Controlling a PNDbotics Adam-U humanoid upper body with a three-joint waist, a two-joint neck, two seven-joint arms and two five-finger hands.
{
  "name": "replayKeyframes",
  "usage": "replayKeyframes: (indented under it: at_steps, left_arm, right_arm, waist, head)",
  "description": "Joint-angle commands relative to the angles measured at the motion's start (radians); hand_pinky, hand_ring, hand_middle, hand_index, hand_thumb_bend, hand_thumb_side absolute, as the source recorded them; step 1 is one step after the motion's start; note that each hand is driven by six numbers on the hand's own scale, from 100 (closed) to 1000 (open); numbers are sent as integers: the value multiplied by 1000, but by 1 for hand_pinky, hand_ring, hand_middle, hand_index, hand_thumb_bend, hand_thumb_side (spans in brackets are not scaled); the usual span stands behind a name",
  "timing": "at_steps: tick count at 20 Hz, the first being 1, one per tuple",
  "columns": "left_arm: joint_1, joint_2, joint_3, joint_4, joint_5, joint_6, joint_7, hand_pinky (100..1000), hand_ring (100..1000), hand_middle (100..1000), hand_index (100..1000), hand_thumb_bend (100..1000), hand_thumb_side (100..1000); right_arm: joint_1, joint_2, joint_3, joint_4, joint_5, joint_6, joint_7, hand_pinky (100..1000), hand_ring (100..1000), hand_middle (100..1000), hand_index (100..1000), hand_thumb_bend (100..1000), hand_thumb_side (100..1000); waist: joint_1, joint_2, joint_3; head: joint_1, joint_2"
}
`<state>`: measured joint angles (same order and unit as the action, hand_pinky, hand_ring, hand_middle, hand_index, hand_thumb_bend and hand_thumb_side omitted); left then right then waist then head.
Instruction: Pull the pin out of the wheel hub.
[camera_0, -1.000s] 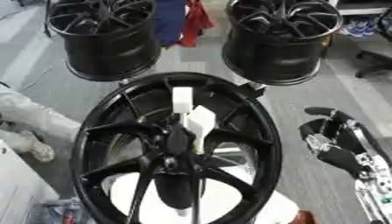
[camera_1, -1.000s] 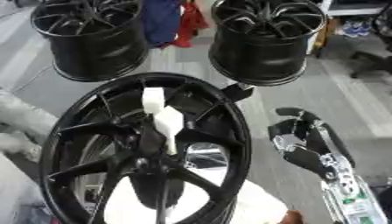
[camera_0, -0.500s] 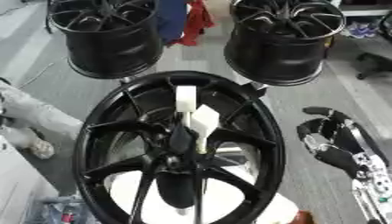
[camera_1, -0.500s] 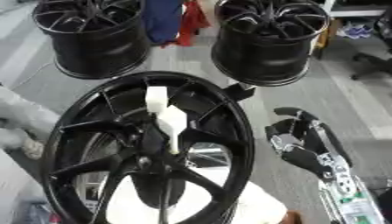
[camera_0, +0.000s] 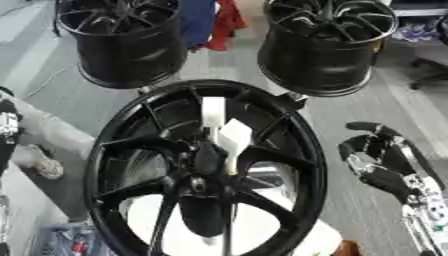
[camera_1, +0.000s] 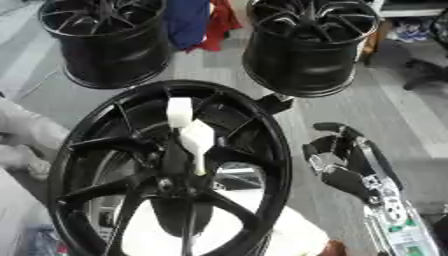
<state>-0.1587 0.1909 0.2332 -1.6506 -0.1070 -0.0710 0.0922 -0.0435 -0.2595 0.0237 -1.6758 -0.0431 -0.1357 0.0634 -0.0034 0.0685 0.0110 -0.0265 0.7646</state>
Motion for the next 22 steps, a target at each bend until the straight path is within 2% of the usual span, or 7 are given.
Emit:
replayKeyframes:
  at_steps: [1,10,17,22]
  left_arm:
    - [-9,6,-6,-20,0,-7,-21,608,651,662,824,197,554]
    - [-10,-2,-12,-26,0,-15,-44,607,650,660,824,197,558]
    - [-10,-10,-18,-30,2,-15,-51,607,649,659,824,197,560]
    - [-10,-13,-17,-30,2,-15,-50,607,648,657,823,197,557]
  right_arm:
    - [-11,-13,-11,-17,-3,0,-7,646,641,755,739,295,100]
    - [-12,-13,-19,-13,-4,4,-30,643,641,756,782,307,100]
    - [-14,-12,-29,5,-8,33,-158,634,631,745,800,312,100]
    - [-14,-11,-21,4,-7,39,-178,634,630,744,799,315,100]
  waist:
    - [-1,-8,-2]
    - [-1,-10,-1]
    - [-1,-7,-1]
    - [-2,-6,0]
  head:
    - [1,4]
    - [-3,-1]
    - [-3,-1]
    - [-7,-4]
